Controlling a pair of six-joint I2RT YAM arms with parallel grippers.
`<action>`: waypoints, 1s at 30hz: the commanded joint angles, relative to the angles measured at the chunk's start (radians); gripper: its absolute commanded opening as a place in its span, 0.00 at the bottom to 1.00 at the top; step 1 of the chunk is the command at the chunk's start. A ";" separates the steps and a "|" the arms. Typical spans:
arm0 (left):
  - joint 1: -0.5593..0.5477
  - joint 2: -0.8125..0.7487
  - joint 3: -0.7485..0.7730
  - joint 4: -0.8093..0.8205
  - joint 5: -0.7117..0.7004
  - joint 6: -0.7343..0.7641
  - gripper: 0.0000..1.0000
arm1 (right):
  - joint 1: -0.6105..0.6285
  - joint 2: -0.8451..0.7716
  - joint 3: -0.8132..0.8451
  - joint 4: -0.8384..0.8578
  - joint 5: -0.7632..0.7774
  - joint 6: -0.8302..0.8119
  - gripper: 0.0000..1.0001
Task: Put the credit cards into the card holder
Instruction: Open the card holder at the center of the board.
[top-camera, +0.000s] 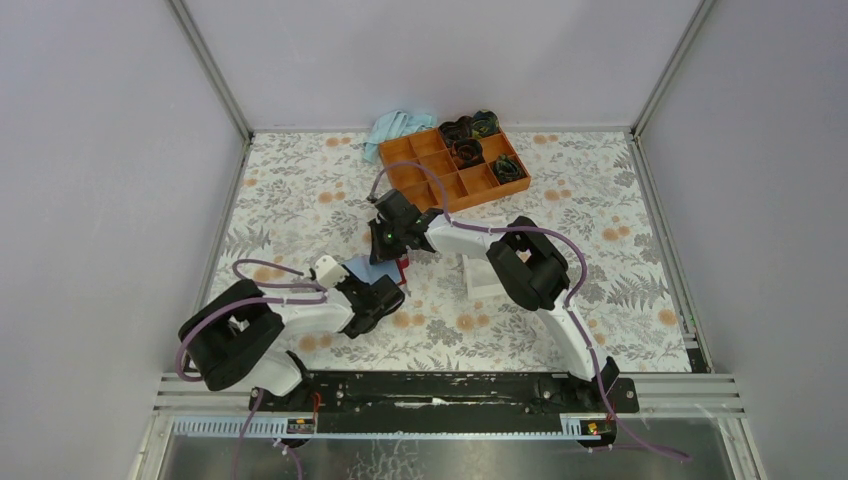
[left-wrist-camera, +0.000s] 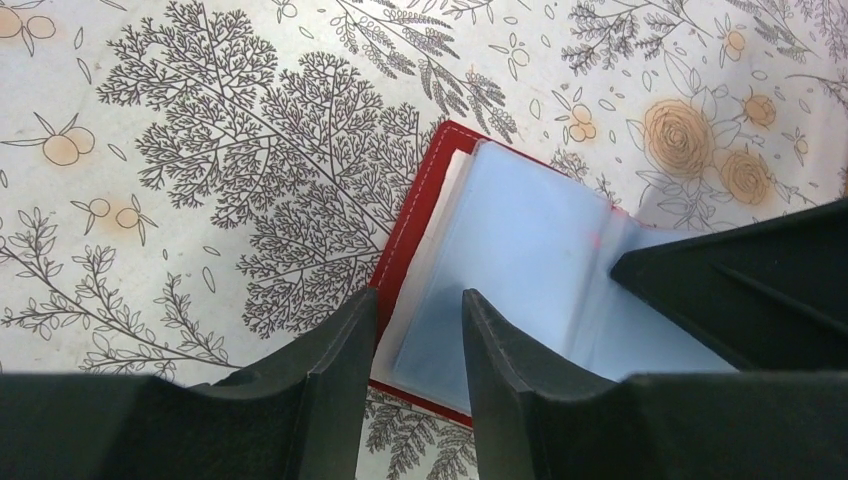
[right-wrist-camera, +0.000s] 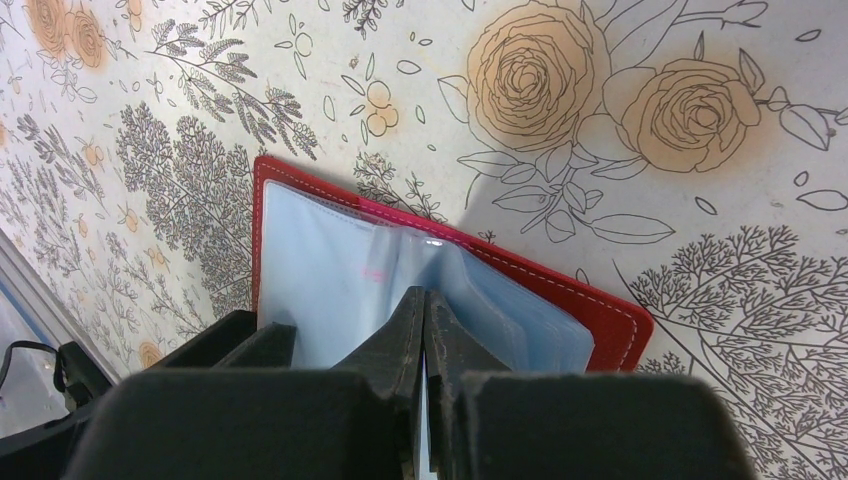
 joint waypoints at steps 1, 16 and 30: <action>0.029 0.005 -0.014 0.041 0.019 -0.012 0.45 | 0.004 0.054 -0.054 -0.143 0.088 -0.062 0.03; 0.149 -0.038 -0.012 0.132 0.204 0.110 0.45 | 0.004 -0.006 -0.077 -0.177 0.118 -0.096 0.17; 0.156 -0.049 -0.001 0.169 0.241 0.193 0.44 | -0.003 -0.082 -0.066 -0.199 0.146 -0.104 0.23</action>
